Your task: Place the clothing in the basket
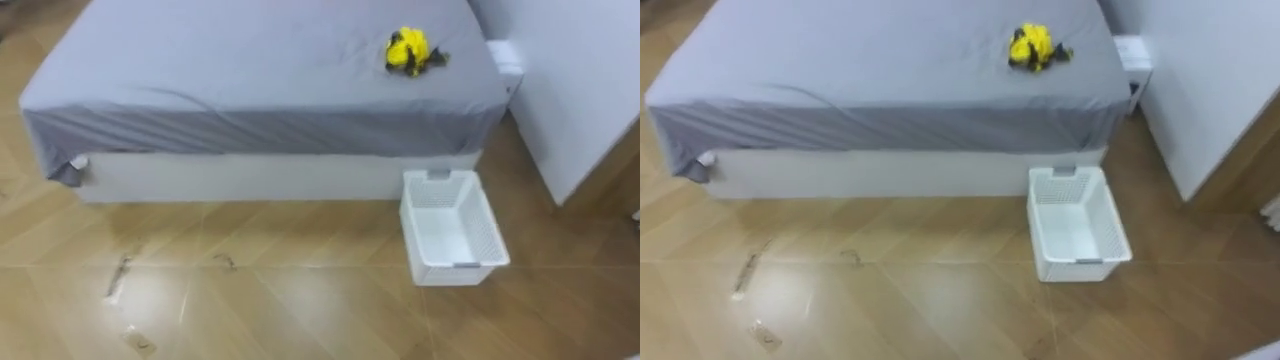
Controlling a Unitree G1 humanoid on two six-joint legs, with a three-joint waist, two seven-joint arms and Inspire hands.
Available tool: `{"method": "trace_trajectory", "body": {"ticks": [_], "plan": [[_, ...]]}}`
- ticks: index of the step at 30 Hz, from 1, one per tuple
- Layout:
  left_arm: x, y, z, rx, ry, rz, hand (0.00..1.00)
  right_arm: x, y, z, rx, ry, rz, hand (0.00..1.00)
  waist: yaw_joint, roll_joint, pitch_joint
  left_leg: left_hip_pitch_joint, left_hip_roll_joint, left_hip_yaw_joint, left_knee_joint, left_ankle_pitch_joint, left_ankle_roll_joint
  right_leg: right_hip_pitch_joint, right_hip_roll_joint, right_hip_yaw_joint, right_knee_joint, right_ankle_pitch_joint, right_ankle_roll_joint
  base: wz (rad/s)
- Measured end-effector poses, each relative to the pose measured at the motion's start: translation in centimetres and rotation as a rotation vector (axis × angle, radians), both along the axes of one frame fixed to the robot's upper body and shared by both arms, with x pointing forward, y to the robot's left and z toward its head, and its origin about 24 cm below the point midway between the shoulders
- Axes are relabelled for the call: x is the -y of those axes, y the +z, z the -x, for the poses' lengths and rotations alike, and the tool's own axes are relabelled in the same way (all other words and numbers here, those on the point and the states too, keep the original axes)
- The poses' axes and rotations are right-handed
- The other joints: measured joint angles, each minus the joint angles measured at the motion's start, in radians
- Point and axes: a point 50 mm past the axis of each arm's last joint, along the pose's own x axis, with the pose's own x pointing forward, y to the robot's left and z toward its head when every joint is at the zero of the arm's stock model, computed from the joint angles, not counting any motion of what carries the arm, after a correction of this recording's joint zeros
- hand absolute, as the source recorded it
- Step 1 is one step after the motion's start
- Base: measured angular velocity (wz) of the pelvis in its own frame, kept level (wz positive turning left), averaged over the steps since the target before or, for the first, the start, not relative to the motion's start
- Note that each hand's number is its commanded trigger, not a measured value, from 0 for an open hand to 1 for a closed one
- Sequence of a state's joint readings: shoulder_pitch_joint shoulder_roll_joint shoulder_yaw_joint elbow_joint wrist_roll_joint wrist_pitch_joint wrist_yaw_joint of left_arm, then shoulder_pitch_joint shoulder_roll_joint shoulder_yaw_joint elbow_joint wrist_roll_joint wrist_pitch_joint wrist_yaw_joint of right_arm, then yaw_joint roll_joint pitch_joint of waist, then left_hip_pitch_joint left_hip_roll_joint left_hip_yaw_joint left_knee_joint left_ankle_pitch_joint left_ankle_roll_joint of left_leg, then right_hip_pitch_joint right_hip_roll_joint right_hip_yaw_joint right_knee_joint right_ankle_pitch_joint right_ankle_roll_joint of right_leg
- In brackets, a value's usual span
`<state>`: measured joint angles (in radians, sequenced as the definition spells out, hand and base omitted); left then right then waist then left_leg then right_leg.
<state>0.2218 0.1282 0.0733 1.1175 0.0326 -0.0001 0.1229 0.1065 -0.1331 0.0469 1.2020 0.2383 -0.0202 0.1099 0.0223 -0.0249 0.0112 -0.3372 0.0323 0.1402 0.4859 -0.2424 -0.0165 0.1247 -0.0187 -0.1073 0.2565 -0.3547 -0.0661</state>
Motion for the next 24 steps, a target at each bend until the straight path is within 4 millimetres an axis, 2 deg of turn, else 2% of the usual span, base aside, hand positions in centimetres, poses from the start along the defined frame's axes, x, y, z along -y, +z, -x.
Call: {"method": "trace_trajectory", "body": {"ticks": [1, 2, 3, 4, 5, 6, 7, 8, 9, 10, 11, 12, 13, 14, 15, 16, 17, 18, 19, 20, 21, 22, 23, 24], "plan": [[0.0, 0.0, 0.7, -0.016, 0.005, -0.002, 0.0, 0.0, 0.0, 0.0, -0.002, 0.012, 0.005, 0.0, 0.011, 0.006, 0.003, -0.04, -0.005, 0.0, -0.096, 0.082, 0.004, 0.014, -0.01, 0.002, -0.002, -0.014, 0.005, -0.43], [-0.1, 0.0, 1.0, -0.025, 0.007, -0.003, 0.0, -0.1, 0.0, 0.0, -0.004, 0.017, 0.006, 0.0, 0.014, 0.002, 0.001, -0.055, -0.006, 0.0, -0.133, 0.118, 0.004, 0.022, -0.017, 0.005, -0.003, -0.021, 0.012, -0.39], [-0.1, 0.0, 1.5, -0.036, 0.009, -0.002, 0.0, 0.0, 0.0, 0.1, -0.009, 0.031, 0.011, 0.0, 0.013, 0.001, 0.0019, -0.073, -0.006, 0.003, -0.191, 0.186, 0.009, 0.045, -0.026, 0.014, -0.013, -0.04, 0.022, -0.29], [0.0, 0.0, 1.6, -0.037, 0.009, 0.002, 0.0, 0.0, 0.0, 0.3, -0.015, 0.035, 0.016, 0.0, 0.014, -0.007, 0.0033, -0.08, -0.011, 0.02, -0.204, 0.252, 0.027, 0.069, -0.042, 0.028, -0.024, -0.059, 0.038, -0.23], [0.0, 0.0, 1.6, -0.036, 0.009, 0.007, 0.0, 0.1, 0.0, 0.3, -0.017, 0.036, 0.022, 0.0, 0.013, -0.013, 0.0, -0.085, -0.021, 0.031, -0.196, 0.282, 0.038, 0.072, -0.057, 0.04, -0.025, -0.072, 0.044, -0.14], [0.2, -0.1, 1.5, -0.028, 0.007, 0.018, 0.0, 0.4, 0.1, 0.1, -0.009, 0.019, 0.036, 0.0, 0.007, -0.024, -0.0115, -0.098, -0.046, 0.054, -0.156, 0.289, 0.071, 0.078, -0.088, 0.06, -0.028, -0.087, 0.059, -0.06], [0.3, -0.1, 0.8, -0.009, 0.004, 0.024, 0.0, 0.6, 0.1, 0.1, -0.006, 0.003, 0.054, 0.0, -0.002, -0.04, -0.0067, -0.112, -0.06, 0.08, -0.084, 0.242, 0.082, 0.087, -0.118, 0.068, -0.03, -0.086, 0.071, -0.07], [0.2, -0.1, 0.5, -0.001, 0.002, 0.024, 0.0, 0.7, 0.1, -0.1, -0.001, 0.004, 0.061, 0.0, -0.001, -0.04, -0.0042, -0.12, -0.058, 0.085, -0.044, 0.211, 0.087, 0.09, -0.124, 0.074, -0.022, -0.075, 0.091, -0.27], [0.0, 0.0, 0.1, 0.011, 0.002, 0.017, 0.0, 0.7, 0.2, -0.5, 0.008, 0.006, 0.068, 0.0, 0.011, -0.035, 0.0009, -0.134, -0.036, 0.103, 0.067, 0.151, 0.109, 0.096, -0.133, 0.082, 0.02, -0.048, 0.123, -0.48], [-0.5, 0.1, 0.1, 0.016, 0.007, 0.008, 0.0, 0.5, 0.2, -0.7, 0.013, 0.002, 0.075, 0.0, 0.022, -0.032, 0.0181, -0.156, -0.032, 0.128, 0.18, 0.109, 0.11, 0.11, -0.143, 0.102, 0.111, -0.024, 0.133, -0.41], [-0.6, 0.2, 0.1, 0.021, 0.005, 0.004, 0.0, 0.6, 0.2, -0.3, 0.007, -0.003, 0.083, 0.0, 0.021, -0.038, 0.0088, -0.146, -0.047, 0.132, 0.134, 0.109, 0.102, 0.095, -0.15, 0.101, 0.183, -0.015, 0.133, 0.04], [-0.7, 0.3, -1.1, 0.053, -0.001, -0.001, 0.0, 1.3, 0.3, -0.1, -0.001, -0.005, 0.106, 0.0, 0.004, -0.029, -0.0045, -0.116, -0.064, 0.137, 0.093, 0.08, 0.129, 0.043, -0.168, 0.063, 0.36, 0.018, 0.148, 0.34], [-1.2, 0.5, -2.1, 0.078, 0.002, -0.021, 0.0, 1.4, 0.3, -0.1, -0.001, -0.006, 0.116, 0.0, 0.011, -0.043, -0.004, -0.064, -0.084, 0.157, 0.104, 0.022, 0.146, -0.006, -0.199, 0.043, 0.535, 0.126, 0.148, 0.31], [-1.2, 0.5, -2.6, 0.089, 0.0, -0.025, 0.0, 1.6, 0.4, -0.3, 0.009, -0.012, 0.124, 0.0, 0.017, -0.035, -0.0046, -0.034, -0.085, 0.157, 0.096, 0.002, 0.149, -0.032, -0.203, 0.043, 0.596, 0.21, 0.138, -0.16], [-1.0, 0.6, -3.6, 0.116, -0.002, -0.028, 0.0, 1.9, 0.7, -1.2, 0.05, -0.025, 0.138, 0.0, 0.041, -0.006, -0.0017, 0.032, -0.074, 0.149, 0.06, -0.022, 0.144, -0.107, -0.196, 0.036, 0.703, 0.219, 0.114, -0.45], [-0.9, 0.7, -4.4, 0.134, -0.001, -0.038, 0.0, 1.9, 1.1, -2.6, 0.102, -0.019, 0.141, 0.0, 0.052, 0.016, 0.0045, 0.106, -0.064, 0.126, -0.002, -0.026, 0.138, -0.191, -0.166, 0.0, 0.762, 0.13, 0.078, -0.47], [-0.9, 0.7, -4.5, 0.137, -0.003, -0.041, 0.0, 1.7, 1.2, -3.2, 0.124, -0.012, 0.138, 0.0, 0.052, 0.021, 0.0015, 0.138, -0.062, 0.113, -0.034, -0.023, 0.133, -0.235, -0.149, -0.021, 0.764, 0.095, 0.069, -0.24], [-1.0, 1.0, -5.1, 0.163, -0.014, -0.05, 0.0, 1.2, 1.6, -4.4, 0.181, -0.003, 0.129, 0.0, 0.05, 0.033, -0.0012, 0.205, -0.061, 0.085, -0.094, -0.02, 0.128, -0.307, -0.112, -0.061, 0.719, 0.042, 0.06, 0.07], [-1.0, 1.1, -5.8, 0.191, -0.021, -0.05, 0.0, 0.6, 2.1, -5.7, 0.237, 0.003, 0.116, 0.0, 0.034, 0.031, -0.0009, 0.262, -0.064, 0.052, -0.136, -0.022, 0.125, -0.37, -0.076, -0.095, 0.616, 0.022, 0.054, 0.19], [-0.9, 1.2, -6.3, 0.204, -0.025, -0.048, 0.0, 0.3, 2.3, -6.2, 0.262, 0.005, 0.111, 0.0, 0.031, 0.036, -0.0007, 0.287, -0.064, 0.044, -0.154, -0.025, 0.122, -0.399, -0.056, -0.101, 0.544, 0.023, 0.051, 0.45], [-0.5, 1.3, -7.0, 0.223, -0.048, -0.042, 0.0, 0.0, 2.6, -7.0, 0.292, 0.014, 0.111, 0.0, 0.021, 0.028, 0.0001, 0.335, -0.063, 0.016, -0.183, -0.041, 0.117, -0.441, -0.033, -0.113, 0.385, 0.04, 0.045, 0.62], [0.1, 1.2, -7.1, 0.227, -0.079, -0.026, 0.0, -0.1, 3.0, -7.7, 0.324, 0.021, 0.116, 0.0, 0.013, 0.021, -0.0018, 0.385, -0.063, -0.007, -0.217, -0.052, 0.108, -0.459, -0.028, -0.119, 0.215, 0.095, 0.045, 0.65], [0.5, 1.1, -7.0, 0.224, -0.087, -0.016, 0.0, -0.2, 3.4, -8.3, 0.348, 0.02, 0.121, 0.0, 0.012, 0.019, -0.0001, 0.414, -0.061, -0.011, -0.234, -0.058, 0.102, -0.466, -0.029, -0.121, 0.148, 0.151, 0.039, 0.59], [1.2, 0.9, -6.7, 0.217, -0.092, 0.002, 0.0, -0.2, 4.0, -9.2, 0.4, 0.014, 0.137, 0.0, 0.012, 0.02, -0.0021, 0.468, -0.05, -0.025, -0.262, -0.07, 0.089, -0.465, -0.029, -0.133, 0.043, 0.255, 0.037, 0.39]]}}
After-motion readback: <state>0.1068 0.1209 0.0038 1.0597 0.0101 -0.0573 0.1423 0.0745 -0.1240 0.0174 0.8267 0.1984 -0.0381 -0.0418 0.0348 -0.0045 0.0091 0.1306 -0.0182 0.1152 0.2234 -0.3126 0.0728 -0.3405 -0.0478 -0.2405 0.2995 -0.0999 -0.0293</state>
